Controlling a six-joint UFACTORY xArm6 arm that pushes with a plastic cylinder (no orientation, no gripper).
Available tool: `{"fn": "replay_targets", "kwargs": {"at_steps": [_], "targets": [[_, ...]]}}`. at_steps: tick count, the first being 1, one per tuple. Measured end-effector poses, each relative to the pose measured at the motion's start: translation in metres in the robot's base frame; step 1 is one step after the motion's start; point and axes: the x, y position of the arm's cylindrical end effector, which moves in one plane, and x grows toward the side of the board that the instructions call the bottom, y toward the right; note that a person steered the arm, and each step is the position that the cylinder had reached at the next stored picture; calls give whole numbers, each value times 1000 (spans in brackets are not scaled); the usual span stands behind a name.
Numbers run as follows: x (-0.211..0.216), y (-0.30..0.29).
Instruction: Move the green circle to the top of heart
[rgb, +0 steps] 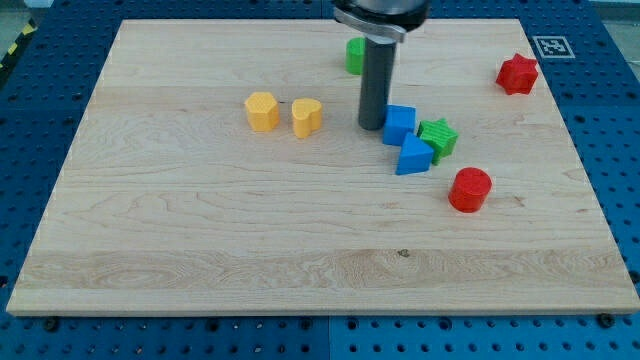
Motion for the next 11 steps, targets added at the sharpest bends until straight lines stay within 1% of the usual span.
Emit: {"fn": "replay_targets", "kwargs": {"at_steps": [2,3,6,7,8,9,10,11], "targets": [[-26,33],[-32,42],[-117,43],[-129,5],[-130,-54],[-160,-89],[-175,-132],[-146,-125]]}}
